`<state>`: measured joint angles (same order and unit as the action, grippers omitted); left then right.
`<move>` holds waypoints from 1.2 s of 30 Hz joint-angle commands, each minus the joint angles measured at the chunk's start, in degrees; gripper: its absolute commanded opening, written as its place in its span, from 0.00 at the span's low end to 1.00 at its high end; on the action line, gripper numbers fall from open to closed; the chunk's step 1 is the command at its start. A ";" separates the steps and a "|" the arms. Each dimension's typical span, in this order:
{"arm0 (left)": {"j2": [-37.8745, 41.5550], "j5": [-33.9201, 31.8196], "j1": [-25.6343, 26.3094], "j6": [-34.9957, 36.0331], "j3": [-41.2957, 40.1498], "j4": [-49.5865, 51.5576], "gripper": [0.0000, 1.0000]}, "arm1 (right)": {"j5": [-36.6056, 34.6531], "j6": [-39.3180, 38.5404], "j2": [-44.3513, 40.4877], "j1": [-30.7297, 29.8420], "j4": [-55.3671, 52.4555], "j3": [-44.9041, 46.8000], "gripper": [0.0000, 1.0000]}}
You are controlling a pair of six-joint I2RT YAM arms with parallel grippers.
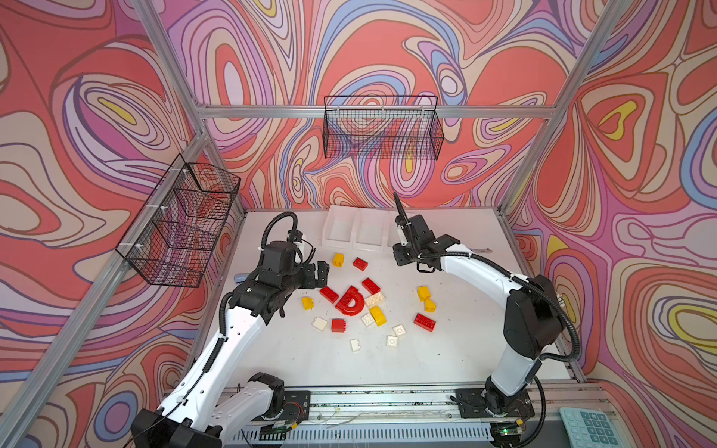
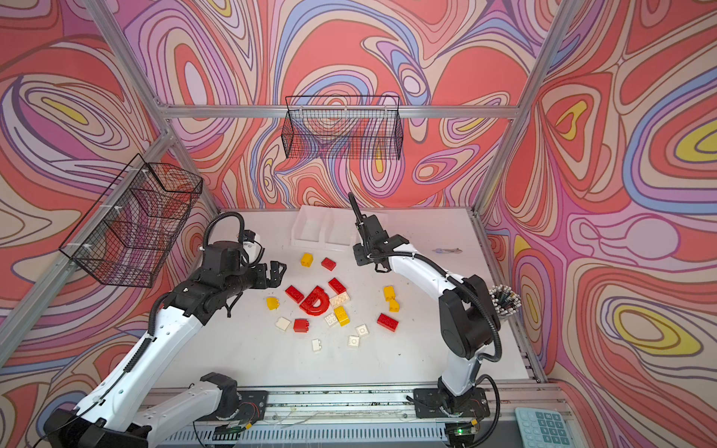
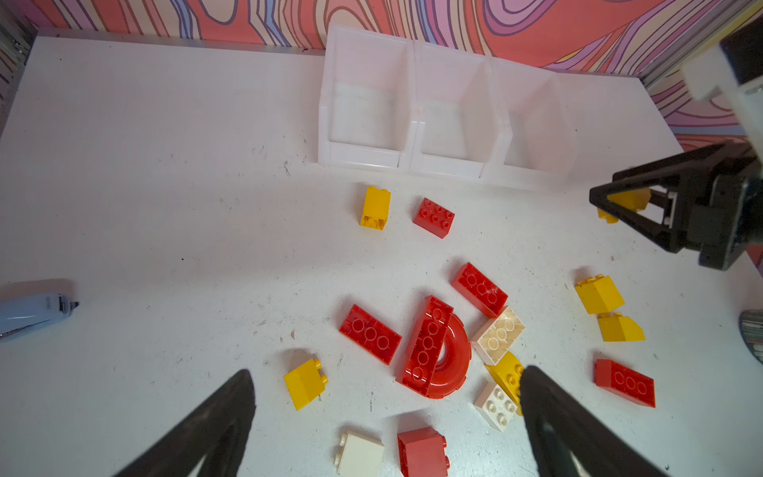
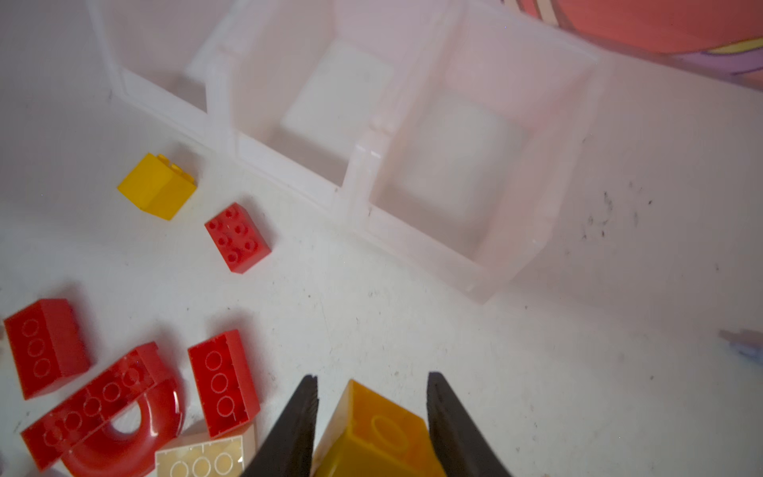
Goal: Sort the legos into containers by color
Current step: Place the lego in the container.
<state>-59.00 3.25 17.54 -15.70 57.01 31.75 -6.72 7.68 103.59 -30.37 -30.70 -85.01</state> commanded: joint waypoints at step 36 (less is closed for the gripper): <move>-3.03 2.42 0.14 -0.37 2.04 3.52 1.00 | 2.11 -0.52 29.08 8.57 -3.26 -29.03 0.39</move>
<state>-61.71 5.02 17.58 -15.90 57.32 33.26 -5.21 7.09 131.41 -22.09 -34.22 -112.12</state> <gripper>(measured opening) 0.999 0.408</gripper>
